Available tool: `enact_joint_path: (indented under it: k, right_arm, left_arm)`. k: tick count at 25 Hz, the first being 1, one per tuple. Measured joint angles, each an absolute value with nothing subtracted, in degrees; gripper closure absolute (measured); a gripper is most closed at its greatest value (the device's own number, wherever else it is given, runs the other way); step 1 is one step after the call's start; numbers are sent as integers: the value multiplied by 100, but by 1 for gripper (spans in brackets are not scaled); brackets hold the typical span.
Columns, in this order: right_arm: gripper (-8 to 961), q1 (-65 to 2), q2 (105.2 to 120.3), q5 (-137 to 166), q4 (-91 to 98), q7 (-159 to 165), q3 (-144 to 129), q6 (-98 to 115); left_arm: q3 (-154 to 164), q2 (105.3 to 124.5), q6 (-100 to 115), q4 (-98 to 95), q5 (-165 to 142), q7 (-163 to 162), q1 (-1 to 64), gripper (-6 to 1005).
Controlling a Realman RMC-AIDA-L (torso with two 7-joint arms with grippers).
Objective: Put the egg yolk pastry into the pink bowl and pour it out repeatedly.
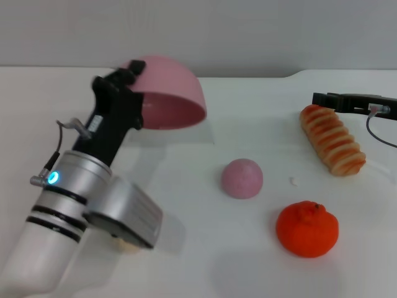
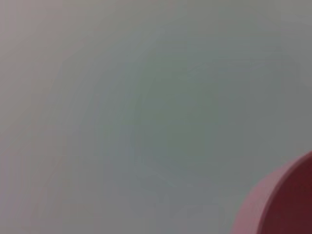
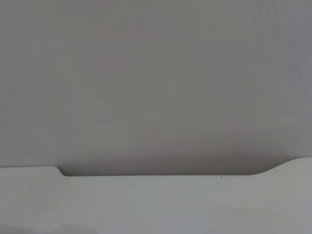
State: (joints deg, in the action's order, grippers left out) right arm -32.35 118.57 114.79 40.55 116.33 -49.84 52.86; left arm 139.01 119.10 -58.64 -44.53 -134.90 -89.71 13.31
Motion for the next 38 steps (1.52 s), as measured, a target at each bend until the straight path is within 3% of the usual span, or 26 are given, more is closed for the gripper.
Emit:
enact_joint_path:
  k: [10, 21, 30, 37, 38]
  right_arm:
    - [575, -3321, 11867, 11476, 3981, 11526, -4993, 5209]
    - [575, -3612, 11885, 11447, 3689, 10967, -5003, 5274]
    - [573, -3720, 11895, 9685, 3302, 9238, -5847, 5648]
    - [567, -4551, 11904, 8762, 2384, 9147, -6647, 5497]
    - [521, -4717, 11913, 8760, 2220, 9179, -6713, 5470]
  left_arm:
    - [13271, 11803, -4896, -5187, -12137, -12152, 1406, 998]
    - [10098, 11796, 1136, -7045, -11871, -13716, 1305, 997]
    - [7231, 11789, 4512, -6895, -11184, -14361, 1574, 997]
    - [6388, 11745, 5653, -6911, -11481, -14691, 1281, 998]
    - [6297, 11745, 5795, -6911, -11587, -14745, 1276, 998]
